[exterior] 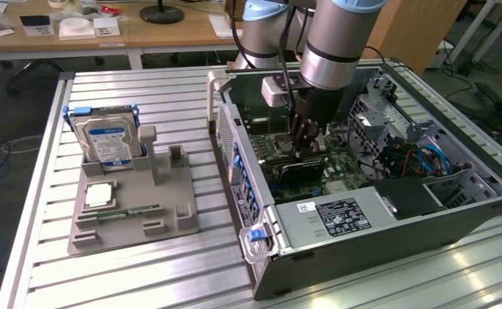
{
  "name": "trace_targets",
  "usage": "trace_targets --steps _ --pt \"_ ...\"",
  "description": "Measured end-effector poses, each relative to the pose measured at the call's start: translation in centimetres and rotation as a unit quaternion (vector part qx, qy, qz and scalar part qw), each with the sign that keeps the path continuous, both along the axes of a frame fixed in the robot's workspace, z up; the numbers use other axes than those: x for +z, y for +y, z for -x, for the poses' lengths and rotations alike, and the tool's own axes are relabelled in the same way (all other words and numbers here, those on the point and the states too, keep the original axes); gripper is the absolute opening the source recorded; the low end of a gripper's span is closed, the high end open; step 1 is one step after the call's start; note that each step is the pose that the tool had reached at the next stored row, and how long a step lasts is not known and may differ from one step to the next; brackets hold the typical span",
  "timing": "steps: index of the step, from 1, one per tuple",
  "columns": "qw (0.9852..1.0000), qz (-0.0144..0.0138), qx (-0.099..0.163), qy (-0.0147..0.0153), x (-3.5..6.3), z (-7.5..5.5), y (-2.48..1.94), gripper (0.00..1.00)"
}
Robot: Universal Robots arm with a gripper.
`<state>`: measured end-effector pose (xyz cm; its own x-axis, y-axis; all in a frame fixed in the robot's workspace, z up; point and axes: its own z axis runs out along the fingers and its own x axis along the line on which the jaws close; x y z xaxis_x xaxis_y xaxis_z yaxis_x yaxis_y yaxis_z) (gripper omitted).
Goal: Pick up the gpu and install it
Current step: 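Insert the gpu into the slot, then press down on the gpu until it lock into place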
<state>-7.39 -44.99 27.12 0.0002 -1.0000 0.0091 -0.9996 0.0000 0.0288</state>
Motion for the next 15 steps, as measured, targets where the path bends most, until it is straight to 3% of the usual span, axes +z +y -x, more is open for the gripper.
trace_targets --steps 15 --pt "1.0 0.0 0.0 -0.0004 0.0 0.26 0.01 0.11"
